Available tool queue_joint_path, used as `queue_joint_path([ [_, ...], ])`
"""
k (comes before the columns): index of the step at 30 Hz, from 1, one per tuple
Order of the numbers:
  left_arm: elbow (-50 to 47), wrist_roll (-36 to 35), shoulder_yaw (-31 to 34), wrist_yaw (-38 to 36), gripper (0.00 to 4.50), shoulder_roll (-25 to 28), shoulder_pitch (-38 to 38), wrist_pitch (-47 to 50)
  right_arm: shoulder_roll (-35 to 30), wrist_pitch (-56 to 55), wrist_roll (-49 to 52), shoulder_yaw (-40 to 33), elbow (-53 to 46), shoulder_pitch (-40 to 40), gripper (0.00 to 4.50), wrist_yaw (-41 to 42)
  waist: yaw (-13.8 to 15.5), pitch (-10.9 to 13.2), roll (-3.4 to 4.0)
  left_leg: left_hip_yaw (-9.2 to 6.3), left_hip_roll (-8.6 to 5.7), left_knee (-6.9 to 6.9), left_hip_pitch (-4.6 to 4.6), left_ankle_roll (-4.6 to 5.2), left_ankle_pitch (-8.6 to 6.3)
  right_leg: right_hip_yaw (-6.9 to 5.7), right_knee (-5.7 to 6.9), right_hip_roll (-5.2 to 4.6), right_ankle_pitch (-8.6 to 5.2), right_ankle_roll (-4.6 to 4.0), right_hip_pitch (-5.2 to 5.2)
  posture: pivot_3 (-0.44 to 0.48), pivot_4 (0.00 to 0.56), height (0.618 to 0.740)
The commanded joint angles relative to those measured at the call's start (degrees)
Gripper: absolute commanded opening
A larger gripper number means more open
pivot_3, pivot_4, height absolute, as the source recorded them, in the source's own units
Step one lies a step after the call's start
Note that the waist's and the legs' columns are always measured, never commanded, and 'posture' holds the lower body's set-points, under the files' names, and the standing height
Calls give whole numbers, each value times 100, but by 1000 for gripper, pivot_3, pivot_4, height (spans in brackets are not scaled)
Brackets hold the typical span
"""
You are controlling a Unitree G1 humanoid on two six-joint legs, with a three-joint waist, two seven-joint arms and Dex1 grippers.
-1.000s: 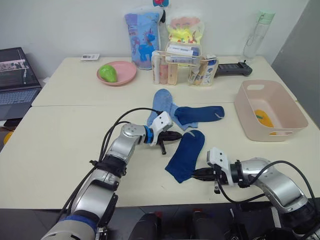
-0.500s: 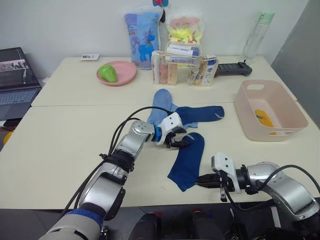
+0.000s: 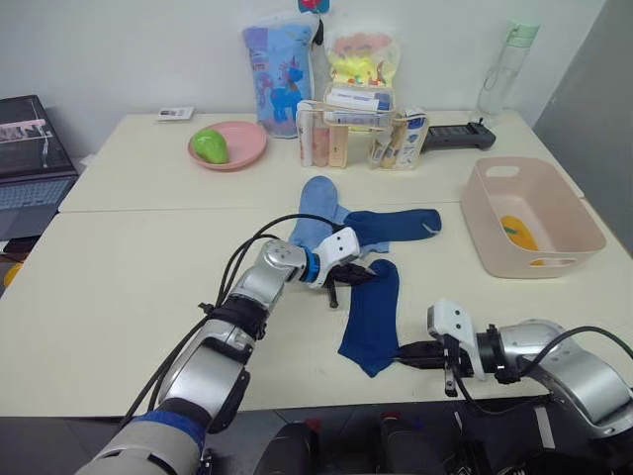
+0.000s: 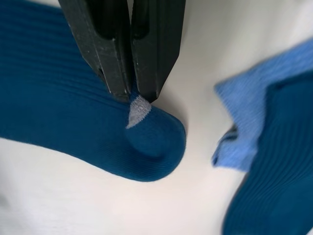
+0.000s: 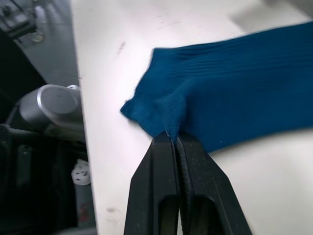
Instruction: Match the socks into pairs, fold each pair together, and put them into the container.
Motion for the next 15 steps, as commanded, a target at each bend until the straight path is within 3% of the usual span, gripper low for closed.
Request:
queue_joint_path([
  [1,-1313,-273,424,351,19,281,702,823,-97,-545,-509,-281,452,-185,0,-307,-20,0,1,1,0,0,1,0,0,2,1,0,0,0,0,0,150,740],
  [6,-3813,-870,946,1168,19,275,2166,2681,86,-1297,-1176,-34,1260,-666,0,-493,-23,-1,1,6,2,-3,2,-1,0,12,4,0,0,-1,-8,0,150,740],
  [11,-4818,-972,1061,2065,19,-75,2974,3222,300,-1210,-937,-232,1203,-705,0,-398,69,-1,1,4,0,5,2,0,0,10,3,-1,1,-1,1,0,150,740],
  [15,-5170,-1070,1240,2456,1279,-125,3218,3399,92,-1191,-746,-637,1005,-499,1348,-316,82,-1,1,4,0,5,3,0,0,8,1,-2,1,-1,4,0,150,740],
])
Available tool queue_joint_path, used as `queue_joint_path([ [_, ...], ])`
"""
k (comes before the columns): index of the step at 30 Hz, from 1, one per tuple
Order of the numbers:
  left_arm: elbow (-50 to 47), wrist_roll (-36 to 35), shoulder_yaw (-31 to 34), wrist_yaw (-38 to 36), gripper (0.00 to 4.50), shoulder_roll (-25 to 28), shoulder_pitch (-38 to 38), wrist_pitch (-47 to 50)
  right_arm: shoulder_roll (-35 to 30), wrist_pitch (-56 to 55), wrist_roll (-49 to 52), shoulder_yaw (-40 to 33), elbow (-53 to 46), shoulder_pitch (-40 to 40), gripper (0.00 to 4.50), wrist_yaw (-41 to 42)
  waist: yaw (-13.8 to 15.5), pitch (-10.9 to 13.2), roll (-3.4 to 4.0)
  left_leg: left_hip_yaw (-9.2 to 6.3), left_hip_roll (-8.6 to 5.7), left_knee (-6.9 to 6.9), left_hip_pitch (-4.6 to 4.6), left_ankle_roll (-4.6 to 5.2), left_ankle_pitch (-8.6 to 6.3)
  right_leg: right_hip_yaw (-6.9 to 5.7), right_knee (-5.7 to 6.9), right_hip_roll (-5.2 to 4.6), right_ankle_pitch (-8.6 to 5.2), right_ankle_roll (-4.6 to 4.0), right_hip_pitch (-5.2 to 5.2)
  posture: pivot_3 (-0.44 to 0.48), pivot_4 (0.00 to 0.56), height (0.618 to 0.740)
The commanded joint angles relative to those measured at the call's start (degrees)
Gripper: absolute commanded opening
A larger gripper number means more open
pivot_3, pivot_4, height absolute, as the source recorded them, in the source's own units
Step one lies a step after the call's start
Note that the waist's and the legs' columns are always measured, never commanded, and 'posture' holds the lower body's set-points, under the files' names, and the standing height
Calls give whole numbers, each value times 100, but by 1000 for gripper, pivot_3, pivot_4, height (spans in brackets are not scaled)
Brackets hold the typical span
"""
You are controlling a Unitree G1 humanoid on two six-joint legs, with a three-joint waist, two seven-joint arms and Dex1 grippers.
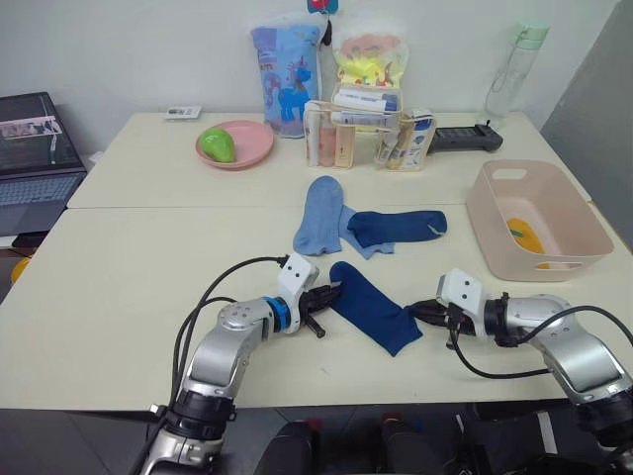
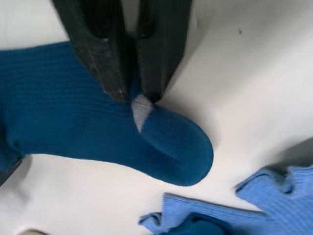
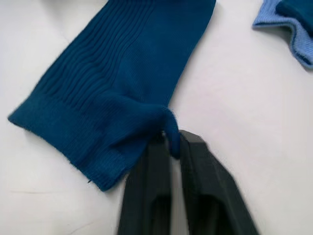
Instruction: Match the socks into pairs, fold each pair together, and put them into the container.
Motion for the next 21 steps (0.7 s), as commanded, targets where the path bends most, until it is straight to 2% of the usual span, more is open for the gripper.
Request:
queue_joint_path([
  [1,-470,-205,272,254,1613,82,55,150,-215,0,234,-515,-361,162,1695,72,4,0,0,0,0,-1,0,0,0,-1,0,0,0,0,0,0,150,740],
  [4,-570,-507,662,60,2605,440,-38,158,-258,343,564,-841,-872,426,2782,11,6,0,0,1,1,-3,2,0,0,-1,1,0,0,0,0,0,150,740],
  [7,-272,-809,902,-441,3606,1010,-409,26,-231,676,848,-914,-1485,833,3840,-30,2,0,0,-1,7,-9,4,-1,0,-4,1,3,0,-1,-1,0,150,740],
  [10,269,-733,695,-920,4470,1474,-757,-348,-184,780,824,-735,-1779,1092,3846,-116,7,-1,2,-5,2,-6,9,-1,0,-9,-4,2,0,0,13,0,150,740],
  [13,1216,-484,289,-1365,4470,1585,-1334,-969,8,657,500,-250,-1845,1227,3846,-337,42,-2,-2,-7,-4,-6,28,1,-1,-10,-15,-4,-1,0,36,0,150,740],
  [18,2396,-118,-354,-1776,4470,1277,-2055,-1822,135,386,-112,333,-1632,1133,3846,-562,53,-1,-4,-9,-6,-4,23,1,-1,-12,-15,-4,-1,1,33,0,150,740],
  [20,2753,65,-573,-1882,4500,1160,-2207,-2145,201,378,-158,399,-1631,1107,3474,-604,54,-1,-4,-8,-5,-4,23,1,-1,-12,-15,-4,-1,0,32,0,150,740],
  [21,2958,135,-637,-1877,4312,1087,-2286,-2257,202,366,-204,445,-1629,1106,3211,-596,53,-1,-4,-8,-5,-5,23,0,0,-12,-14,-3,-1,0,32,0,150,740],
])
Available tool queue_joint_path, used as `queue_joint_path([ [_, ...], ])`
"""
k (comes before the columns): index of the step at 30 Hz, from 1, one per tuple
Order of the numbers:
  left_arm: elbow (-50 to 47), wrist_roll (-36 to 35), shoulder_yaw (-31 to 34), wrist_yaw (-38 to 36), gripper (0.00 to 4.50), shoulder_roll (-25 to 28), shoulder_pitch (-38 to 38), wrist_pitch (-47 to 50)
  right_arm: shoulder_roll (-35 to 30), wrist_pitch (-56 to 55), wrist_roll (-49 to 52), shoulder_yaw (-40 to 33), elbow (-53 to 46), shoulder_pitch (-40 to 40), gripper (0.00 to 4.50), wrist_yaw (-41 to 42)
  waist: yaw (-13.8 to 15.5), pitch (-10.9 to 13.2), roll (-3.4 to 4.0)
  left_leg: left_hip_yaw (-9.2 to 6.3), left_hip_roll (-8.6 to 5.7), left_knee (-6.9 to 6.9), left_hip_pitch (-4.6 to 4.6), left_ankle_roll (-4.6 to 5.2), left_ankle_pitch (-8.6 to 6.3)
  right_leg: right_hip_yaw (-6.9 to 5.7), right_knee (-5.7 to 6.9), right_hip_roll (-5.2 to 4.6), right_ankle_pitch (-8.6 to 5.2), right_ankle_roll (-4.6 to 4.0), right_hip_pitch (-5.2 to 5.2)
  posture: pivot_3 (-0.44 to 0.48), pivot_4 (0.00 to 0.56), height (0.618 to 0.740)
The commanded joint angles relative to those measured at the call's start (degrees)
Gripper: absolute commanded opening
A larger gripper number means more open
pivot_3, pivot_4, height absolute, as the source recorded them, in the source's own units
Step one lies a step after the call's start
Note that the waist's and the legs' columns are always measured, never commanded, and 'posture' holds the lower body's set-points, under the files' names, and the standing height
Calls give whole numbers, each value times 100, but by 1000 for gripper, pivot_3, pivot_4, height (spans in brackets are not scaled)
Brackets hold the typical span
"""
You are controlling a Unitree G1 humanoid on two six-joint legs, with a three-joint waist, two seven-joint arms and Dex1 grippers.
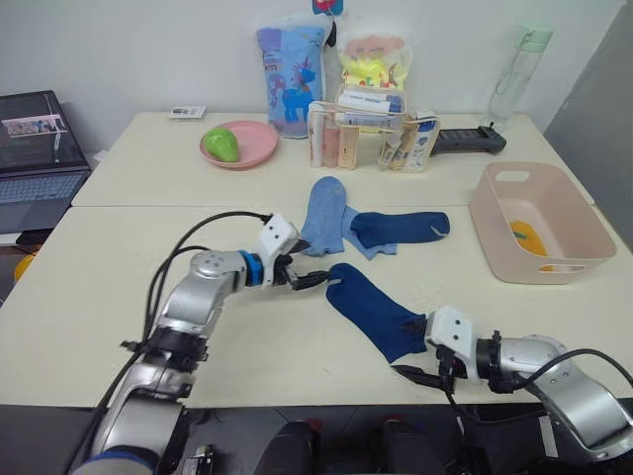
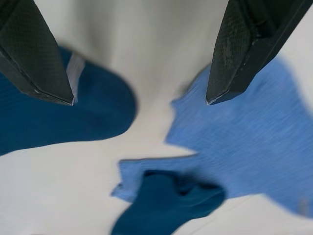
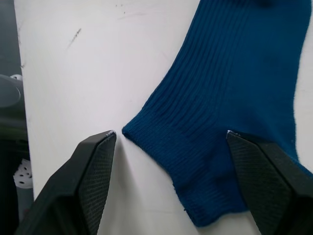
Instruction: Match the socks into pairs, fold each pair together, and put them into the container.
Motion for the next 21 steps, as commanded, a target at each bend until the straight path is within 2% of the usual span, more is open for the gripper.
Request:
queue_joint_path([
  [1,575,294,-269,-123,4114,-182,-255,-534,9,-179,-140,91,-82,-42,2941,-44,-6,0,0,0,0,-1,1,0,0,0,1,0,0,0,0,0,150,740],
  [5,1101,558,-472,-202,2957,-271,-355,-838,-93,-288,-264,76,-7,41,1480,-18,-39,0,-1,0,2,-2,1,0,0,0,3,2,0,1,-2,0,150,740],
  [9,1103,476,-380,-353,1586,-271,-325,-848,-201,-383,-241,-113,61,44,3,50,-38,-1,-1,-2,2,0,2,0,0,-1,3,2,-1,1,1,0,150,740],
  [13,555,266,-175,-307,251,-164,-62,-373,-340,-563,-234,-305,227,-67,0,154,-47,-1,-1,-2,2,0,2,1,0,-1,3,2,-1,1,1,0,150,740],
  [14,289,183,-110,-271,34,-110,71,-140,-370,-596,-219,-346,278,-123,0,192,-67,-1,-1,-2,2,0,2,1,0,0,4,2,-1,1,1,0,150,740],
  [17,-972,-47,114,62,34,34,740,727,-460,-891,-333,-387,540,-404,0,283,-128,-1,0,-1,5,-3,3,0,0,3,5,3,-1,1,-2,0,150,740],
  [21,-2872,-584,643,1043,34,-241,1749,2106,-335,-1024,-177,-221,870,-897,0,592,-134,0,-2,-3,7,-5,2,1,0,3,5,4,-1,0,-3,0,150,740],
])
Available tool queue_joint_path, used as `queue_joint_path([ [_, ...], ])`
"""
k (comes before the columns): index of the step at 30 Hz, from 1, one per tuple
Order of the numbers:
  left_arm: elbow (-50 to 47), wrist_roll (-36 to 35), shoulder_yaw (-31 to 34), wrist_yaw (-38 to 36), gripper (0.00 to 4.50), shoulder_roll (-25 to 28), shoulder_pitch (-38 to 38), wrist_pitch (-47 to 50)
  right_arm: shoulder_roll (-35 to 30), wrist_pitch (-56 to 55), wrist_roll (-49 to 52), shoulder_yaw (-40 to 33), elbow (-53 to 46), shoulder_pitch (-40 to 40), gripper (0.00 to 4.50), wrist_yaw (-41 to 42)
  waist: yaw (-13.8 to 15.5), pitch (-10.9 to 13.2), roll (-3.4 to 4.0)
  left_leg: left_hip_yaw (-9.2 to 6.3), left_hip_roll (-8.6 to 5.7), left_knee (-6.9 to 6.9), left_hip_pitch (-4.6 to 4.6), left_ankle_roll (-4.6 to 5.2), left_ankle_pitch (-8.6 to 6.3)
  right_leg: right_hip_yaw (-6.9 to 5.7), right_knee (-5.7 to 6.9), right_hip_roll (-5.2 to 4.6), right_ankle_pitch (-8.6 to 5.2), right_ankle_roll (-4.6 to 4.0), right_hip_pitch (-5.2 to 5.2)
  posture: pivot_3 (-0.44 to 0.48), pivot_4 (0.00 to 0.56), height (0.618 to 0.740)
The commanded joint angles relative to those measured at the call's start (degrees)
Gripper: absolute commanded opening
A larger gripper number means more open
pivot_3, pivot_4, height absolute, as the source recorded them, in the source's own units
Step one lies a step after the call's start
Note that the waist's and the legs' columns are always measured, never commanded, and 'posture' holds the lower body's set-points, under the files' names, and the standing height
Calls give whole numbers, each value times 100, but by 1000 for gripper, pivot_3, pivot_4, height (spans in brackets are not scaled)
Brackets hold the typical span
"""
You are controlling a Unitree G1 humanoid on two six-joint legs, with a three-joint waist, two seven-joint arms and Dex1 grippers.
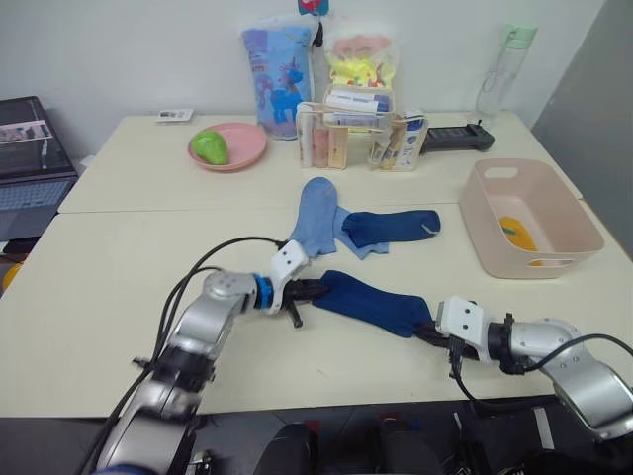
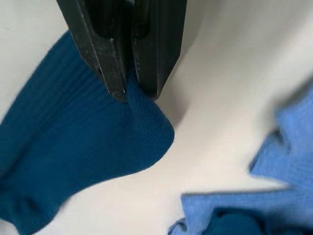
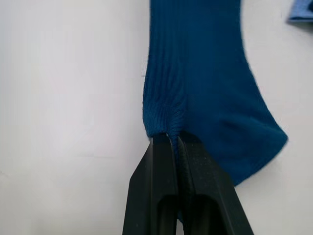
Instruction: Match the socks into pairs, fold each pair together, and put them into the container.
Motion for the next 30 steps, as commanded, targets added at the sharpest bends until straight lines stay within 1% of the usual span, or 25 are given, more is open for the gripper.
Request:
queue_joint_path([
  [1,-1405,-417,427,757,34,-179,478,994,116,-116,181,22,53,-291,0,268,17,1,-2,-2,1,1,-1,0,0,-2,0,0,0,0,0,0,150,740],
  [3,-1846,-506,508,1083,34,-268,819,1332,221,-39,271,51,51,-416,0,338,41,1,-3,-2,0,3,0,1,0,-2,0,0,0,0,3,0,150,740],
  [4,-1978,-528,522,1207,9,-301,930,1405,239,-32,271,45,57,-441,252,362,41,1,-2,-4,-1,4,-1,1,-1,-3,-1,0,0,0,4,0,150,740],
  [6,-2152,-620,597,1409,523,-376,1101,1535,208,29,317,-40,41,-386,776,410,75,1,-2,-2,-4,4,1,1,-1,-2,-2,-2,0,0,6,0,150,740],
  [8,-2210,-654,640,1463,1033,-308,1174,1509,163,152,395,-248,-20,-241,1441,331,93,1,-2,-2,-4,4,0,1,-1,-2,-5,-2,0,0,7,0,150,740],
  [10,-2159,-652,688,1256,1727,14,1194,1318,186,628,769,-623,-267,-112,2213,192,115,1,-2,-3,-3,4,0,1,-1,-3,-5,-2,0,0,7,0,150,740],
  [14,-1815,-1021,1097,788,3034,436,1015,1069,287,1414,1446,-1266,-698,201,3641,-55,124,0,1,-1,0,1,1,0,-1,-2,-3,-2,0,-1,4,0,150,740],
  [16,-1469,-1051,1143,580,3718,577,755,840,489,1776,1676,-1525,-712,317,3654,-362,150,0,0,-3,-1,1,2,1,-1,-3,-5,-2,0,-1,5,0,150,740],
  [18,-1066,-1023,1050,411,4379,632,448,618,653,1991,1664,-1570,-601,319,3654,-662,159,0,0,-2,-3,2,1,2,-2,-3,-5,-3,0,-1,6,0,150,740],
  [19,-827,-958,956,344,4477,636,278,491,766,2084,1612,-1563,-516,280,3654,-864,159,0,0,-1,-5,3,0,1,-2,-2,-5,-4,0,-1,7,0,150,740],
  [21,-313,-662,677,243,4477,639,-39,65,952,2146,1545,-1482,-461,264,3654,-1107,160,0,0,-2,-5,2,0,1,-1,-4,-6,-4,0,-1,7,0,150,740],
  [26,691,-102,57,-50,4477,571,-566,-837,1054,2133,1197,-1024,-534,405,3654,-1396,155,0,0,2,-5,-3,-1,0,-1,-1,-6,-4,0,-2,0,0,150,740],
  [28,913,56,-172,-246,4094,578,-641,-1152,971,2164,1119,-876,-713,564,3654,-1408,152,0,0,2,-4,-4,-2,-1,0,-1,-6,-4,0,-1,-1,0,150,740],
  [30,987,57,-283,-464,3591,597,-656,-1245,945,2219,1147,-843,-840,711,3282,-1411,143,0,-1,4,-4,-4,-2,0,0,2,-5,-4,0,-2,-2,0,150,740],
])
